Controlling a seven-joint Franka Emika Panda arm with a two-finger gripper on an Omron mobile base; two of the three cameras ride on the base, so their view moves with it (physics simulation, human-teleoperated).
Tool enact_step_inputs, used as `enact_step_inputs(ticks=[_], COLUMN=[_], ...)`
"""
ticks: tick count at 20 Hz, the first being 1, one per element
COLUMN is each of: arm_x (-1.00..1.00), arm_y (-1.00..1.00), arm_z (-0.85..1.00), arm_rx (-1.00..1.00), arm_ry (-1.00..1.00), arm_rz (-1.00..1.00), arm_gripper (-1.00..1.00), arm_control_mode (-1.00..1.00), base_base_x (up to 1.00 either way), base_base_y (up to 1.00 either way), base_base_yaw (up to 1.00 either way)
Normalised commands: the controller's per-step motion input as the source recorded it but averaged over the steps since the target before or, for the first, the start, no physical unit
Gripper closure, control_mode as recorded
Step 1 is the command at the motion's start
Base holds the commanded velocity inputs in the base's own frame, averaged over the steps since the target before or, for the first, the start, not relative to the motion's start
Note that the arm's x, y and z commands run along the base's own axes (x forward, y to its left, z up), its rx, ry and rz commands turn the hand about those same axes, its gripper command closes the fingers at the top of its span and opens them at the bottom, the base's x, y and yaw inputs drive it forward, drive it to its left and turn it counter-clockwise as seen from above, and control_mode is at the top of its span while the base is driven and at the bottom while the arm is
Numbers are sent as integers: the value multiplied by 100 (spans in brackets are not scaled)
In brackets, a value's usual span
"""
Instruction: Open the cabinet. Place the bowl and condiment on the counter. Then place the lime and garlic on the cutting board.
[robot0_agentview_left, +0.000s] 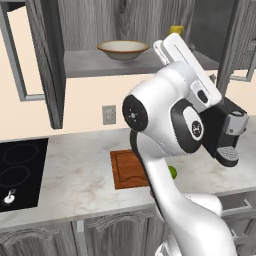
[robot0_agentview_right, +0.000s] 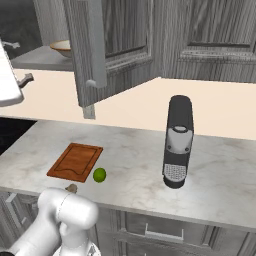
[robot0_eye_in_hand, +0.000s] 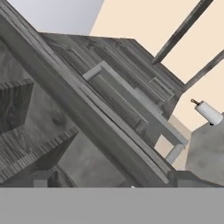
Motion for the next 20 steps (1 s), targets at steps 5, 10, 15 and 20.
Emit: enact_step_inputs(ticks=[5,10,15,20], arm_x=[21,14,16,20], arm_y=[-1,-2,-5,-21], arm_z=[0,0,0,0], arm_rx=[8,9,6,3], arm_ry=[0,-4,-7,-5], arm_rz=[0,-3,-8,-9], arm_gripper=[-100,-100,-100,-100], arm_control_mode=[-100,-100,-100,-100], base_base_x=[0,0,0,0], base_base_y=[0,0,0,0], base_base_yaw=[0,0,0,0])
